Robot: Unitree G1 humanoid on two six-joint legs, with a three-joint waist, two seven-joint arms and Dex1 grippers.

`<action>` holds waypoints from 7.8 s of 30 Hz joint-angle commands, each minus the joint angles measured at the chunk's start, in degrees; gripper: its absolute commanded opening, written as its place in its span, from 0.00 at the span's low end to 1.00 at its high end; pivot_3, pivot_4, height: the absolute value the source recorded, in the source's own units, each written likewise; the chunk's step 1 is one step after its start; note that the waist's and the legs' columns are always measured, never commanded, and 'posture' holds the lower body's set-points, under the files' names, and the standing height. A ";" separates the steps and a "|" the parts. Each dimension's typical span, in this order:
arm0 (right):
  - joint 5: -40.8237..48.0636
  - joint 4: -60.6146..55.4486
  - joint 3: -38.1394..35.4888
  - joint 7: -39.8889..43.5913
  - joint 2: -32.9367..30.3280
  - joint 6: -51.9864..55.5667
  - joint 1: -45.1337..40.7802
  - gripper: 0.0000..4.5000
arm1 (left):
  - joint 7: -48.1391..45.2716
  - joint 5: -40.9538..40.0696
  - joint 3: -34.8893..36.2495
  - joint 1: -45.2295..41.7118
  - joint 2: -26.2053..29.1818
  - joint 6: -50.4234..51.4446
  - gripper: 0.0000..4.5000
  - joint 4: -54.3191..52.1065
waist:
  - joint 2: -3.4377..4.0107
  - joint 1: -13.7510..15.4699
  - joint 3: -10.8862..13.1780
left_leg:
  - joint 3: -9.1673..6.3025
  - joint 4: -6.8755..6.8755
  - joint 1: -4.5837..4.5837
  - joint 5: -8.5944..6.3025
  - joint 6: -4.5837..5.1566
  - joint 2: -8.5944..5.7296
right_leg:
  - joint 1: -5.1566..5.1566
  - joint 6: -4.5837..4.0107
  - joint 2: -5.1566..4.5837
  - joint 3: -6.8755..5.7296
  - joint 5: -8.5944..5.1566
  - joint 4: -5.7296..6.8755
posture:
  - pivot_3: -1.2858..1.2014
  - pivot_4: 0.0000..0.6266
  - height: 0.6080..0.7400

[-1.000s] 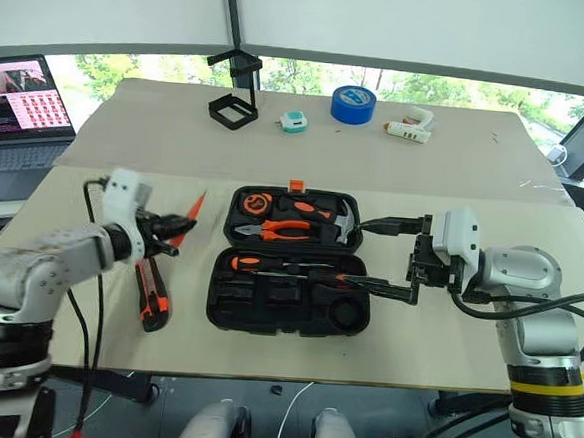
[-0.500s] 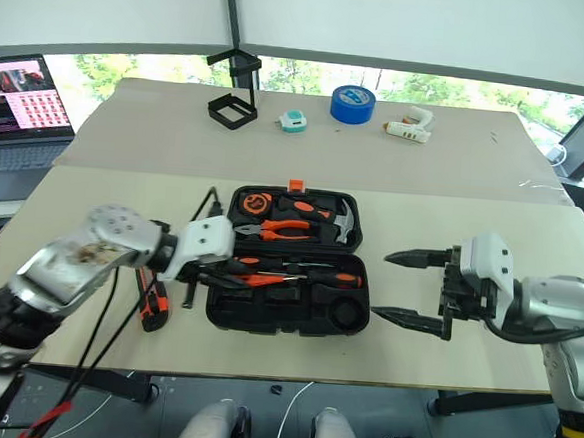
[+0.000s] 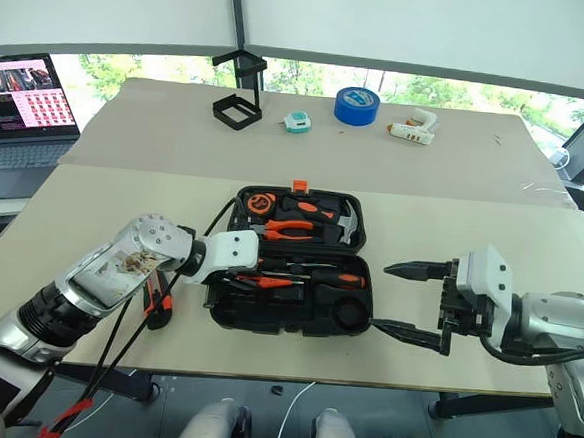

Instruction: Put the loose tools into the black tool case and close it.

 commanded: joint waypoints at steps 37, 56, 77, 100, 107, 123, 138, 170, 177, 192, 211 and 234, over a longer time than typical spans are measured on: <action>-0.82 5.13 3.92 0.02 3.12 -3.09 -7.33 1.00 | -3.45 -6.68 14.57 1.73 -3.73 -5.49 0.29 3.49 | -0.01 -0.18 0.01 | -0.05 0.13 0.00 -0.01 0.02 -0.03 | -0.11 0.05 -0.02 0.05 -0.05 0.37 | 0.52 0.24 1.00; -1.05 4.43 3.96 -1.24 3.98 -3.56 -6.94 1.00 | 0.75 -4.93 12.66 12.15 -6.74 -10.26 0.02 8.92 | 0.00 -0.25 0.00 | -0.03 0.16 0.03 -0.01 0.01 -0.02 | -0.08 0.04 -0.05 0.05 -0.05 0.42 | 0.52 0.24 1.00; -2.73 11.47 4.75 2.32 4.34 -7.50 -9.09 1.00 | 4.49 -10.28 24.59 21.60 -6.15 -19.31 0.02 7.39 | 0.25 -0.72 -0.29 | -0.02 -0.04 0.90 -0.05 0.05 0.05 | 0.70 -0.08 -0.05 0.05 -0.13 0.35 | 0.52 0.24 1.00; -1.73 13.39 2.44 7.72 6.21 -13.68 -2.16 1.00 | 11.78 -25.06 79.28 83.32 -9.39 -15.36 1.00 -9.40 | 0.06 -0.09 -0.14 | 0.21 -0.07 0.62 -0.10 0.01 0.22 | -0.06 -0.79 -0.36 0.00 -0.62 0.37 | 0.52 0.24 1.00; -0.27 9.06 5.20 5.27 8.99 -12.24 -7.35 1.00 | 34.49 -46.62 77.87 68.18 -2.73 17.91 1.00 -27.51 | -0.06 0.16 -0.11 | 0.13 -0.01 0.59 -0.31 -0.37 0.22 | -0.04 -0.73 -0.38 -0.05 -0.58 0.52 | 0.52 0.24 1.00; 4.06 11.24 8.87 7.29 16.38 -11.47 -16.35 1.00 | 84.70 -49.52 56.32 39.75 -26.17 41.78 1.00 -31.88 | -0.20 -0.89 -0.02 | -0.16 -0.11 0.87 -0.20 -0.16 0.12 | 0.64 -0.24 -0.15 0.03 -0.25 0.42 | 0.52 0.24 1.00; 2.78 11.61 10.05 5.38 16.83 -10.98 -16.10 1.00 | 81.67 -36.39 52.73 42.25 -28.80 32.90 0.51 -29.10 | -0.07 -0.28 -0.09 | -0.15 -0.12 1.06 -0.20 -0.17 0.13 | 0.79 -0.37 -0.19 0.05 -0.31 0.41 | 0.52 0.24 1.00; -0.23 -0.23 -3.99 -2.89 8.39 -14.24 6.27 1.00 | -1.50 -7.84 3.27 9.64 5.62 -5.10 0.38 -9.35 | 0.00 -0.01 0.08 | 0.16 -0.05 0.16 -0.21 -0.13 0.09 | -0.05 -0.21 0.08 0.09 -0.35 0.34 | 0.52 0.24 1.00; 1.04 -2.67 -4.37 -4.39 8.43 -13.06 8.82 1.00 | -1.98 -5.43 1.52 7.99 3.08 -1.91 0.38 -9.06 | 0.00 0.39 0.08 | 0.02 0.07 0.16 -0.21 -0.11 0.02 | 0.03 -0.11 0.00 0.09 -0.34 0.34 | 0.52 0.24 1.00; 1.89 -3.57 -3.29 -6.80 8.26 -11.89 8.03 1.00 | -6.77 -0.68 -0.42 4.30 4.81 -2.74 0.38 -6.14 | 0.00 -0.17 0.08 | -0.03 0.05 0.17 -0.21 -0.11 0.02 | 0.00 -0.10 0.04 0.10 -0.35 0.38 | 0.52 0.24 1.00; 1.38 -2.99 -1.86 -7.63 8.88 -12.14 6.68 1.00 | -6.00 -1.20 0.10 3.63 -1.20 1.92 0.49 -5.15 | 0.01 0.00 0.06 | -0.09 0.12 0.17 -0.20 -0.10 -0.01 | 0.05 -0.06 0.02 0.08 -0.37 0.46 | 0.52 0.24 1.00; 0.96 0.31 0.11 -7.07 9.31 -12.55 4.35 1.00 | -2.12 -13.91 18.28 15.62 -10.55 -18.19 0.23 -0.72 | 0.01 0.07 0.06 | -0.12 0.16 0.14 -0.20 -0.11 -0.02 | 0.02 -0.05 -0.02 0.07 -0.35 0.52 | 0.52 0.24 1.00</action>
